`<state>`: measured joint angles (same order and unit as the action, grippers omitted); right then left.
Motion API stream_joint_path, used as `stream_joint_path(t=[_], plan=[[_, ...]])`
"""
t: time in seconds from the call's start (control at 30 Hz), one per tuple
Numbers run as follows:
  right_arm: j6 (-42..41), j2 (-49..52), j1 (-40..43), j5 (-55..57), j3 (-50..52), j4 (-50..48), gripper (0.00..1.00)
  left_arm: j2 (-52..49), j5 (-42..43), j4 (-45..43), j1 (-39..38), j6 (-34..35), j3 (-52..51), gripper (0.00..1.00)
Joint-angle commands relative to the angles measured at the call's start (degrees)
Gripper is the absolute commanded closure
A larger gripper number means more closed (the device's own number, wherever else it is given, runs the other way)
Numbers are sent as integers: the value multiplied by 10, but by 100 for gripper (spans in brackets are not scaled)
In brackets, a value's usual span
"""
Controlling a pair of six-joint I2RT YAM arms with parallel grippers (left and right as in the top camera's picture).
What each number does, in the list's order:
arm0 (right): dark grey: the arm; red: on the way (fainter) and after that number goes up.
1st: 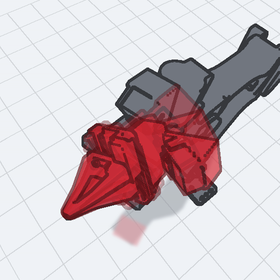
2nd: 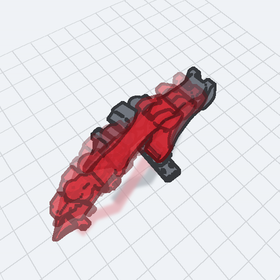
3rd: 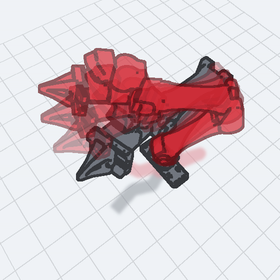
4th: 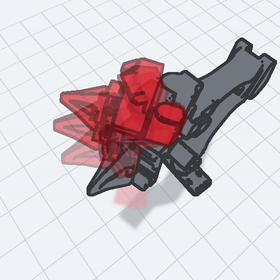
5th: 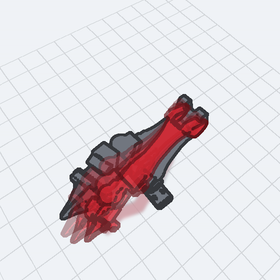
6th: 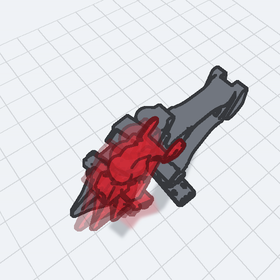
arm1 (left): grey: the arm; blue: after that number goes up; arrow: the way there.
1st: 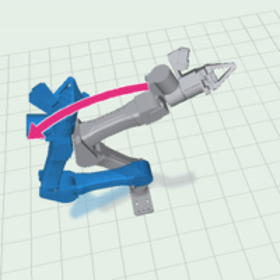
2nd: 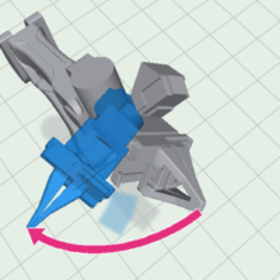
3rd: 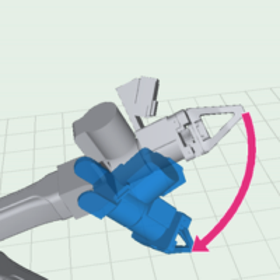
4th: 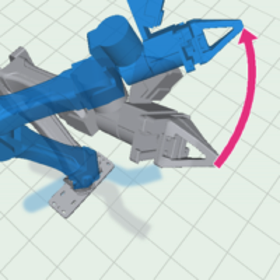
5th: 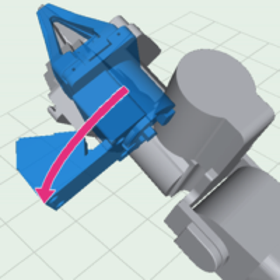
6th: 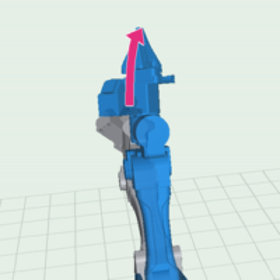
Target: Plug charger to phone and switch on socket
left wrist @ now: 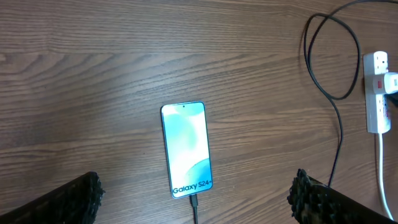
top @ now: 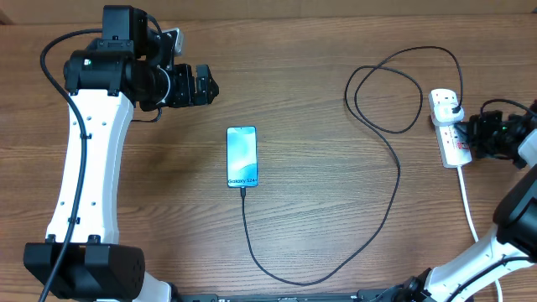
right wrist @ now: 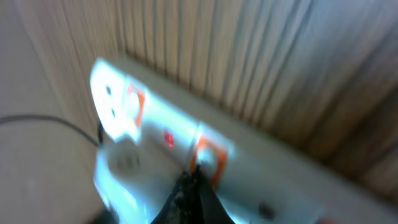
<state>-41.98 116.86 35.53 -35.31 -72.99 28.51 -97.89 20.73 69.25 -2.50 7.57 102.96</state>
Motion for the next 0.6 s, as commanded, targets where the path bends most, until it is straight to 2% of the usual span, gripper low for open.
stream_joint_path(t=[0.0, 0.3, 0.57], plan=[[-2, 30, -59, -38, 25, 5, 96, 1, -4, -1, 3, 2, 4, 0], [0, 30, -41, 3, 25, 8, 96, 1, -4, -1, 3, 2, 4, 0], [78, -37, 33, 7, 24, 35, 96, 1, -4, -1, 3, 2, 4, 1]])
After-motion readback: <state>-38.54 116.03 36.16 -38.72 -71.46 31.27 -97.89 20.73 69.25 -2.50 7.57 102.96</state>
